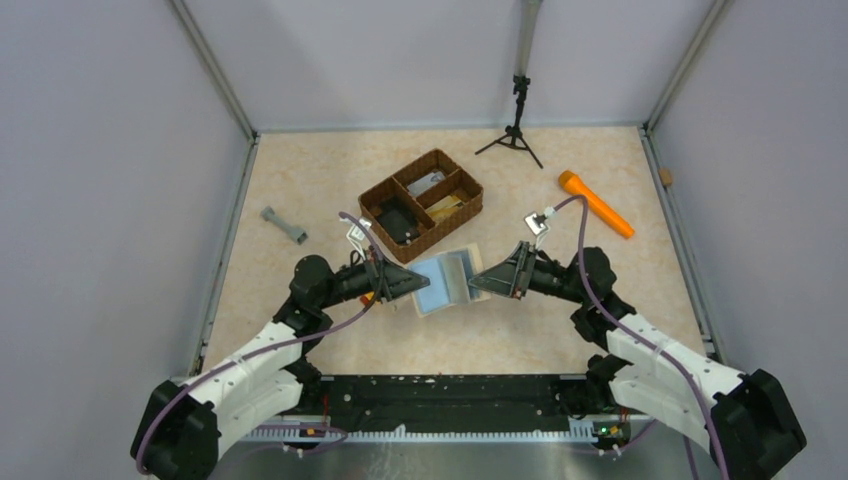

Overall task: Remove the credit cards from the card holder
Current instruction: Remove the credit card from the card holder.

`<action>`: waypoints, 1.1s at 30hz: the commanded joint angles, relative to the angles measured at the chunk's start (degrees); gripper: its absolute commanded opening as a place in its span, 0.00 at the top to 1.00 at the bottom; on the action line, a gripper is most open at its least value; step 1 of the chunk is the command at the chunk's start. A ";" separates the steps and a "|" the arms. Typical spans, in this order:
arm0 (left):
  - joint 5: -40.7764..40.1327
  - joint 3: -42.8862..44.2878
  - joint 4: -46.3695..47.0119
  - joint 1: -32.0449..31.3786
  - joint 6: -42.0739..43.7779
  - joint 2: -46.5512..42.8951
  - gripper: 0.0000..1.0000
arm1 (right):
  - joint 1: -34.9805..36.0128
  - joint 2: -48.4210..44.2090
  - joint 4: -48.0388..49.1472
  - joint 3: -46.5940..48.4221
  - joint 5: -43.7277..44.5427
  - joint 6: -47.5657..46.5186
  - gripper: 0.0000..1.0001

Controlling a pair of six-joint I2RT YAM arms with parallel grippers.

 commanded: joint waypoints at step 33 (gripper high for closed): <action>0.72 1.24 4.06 -0.06 -1.35 -2.48 1.00 | 0.67 0.48 7.28 -0.64 -2.47 2.20 0.93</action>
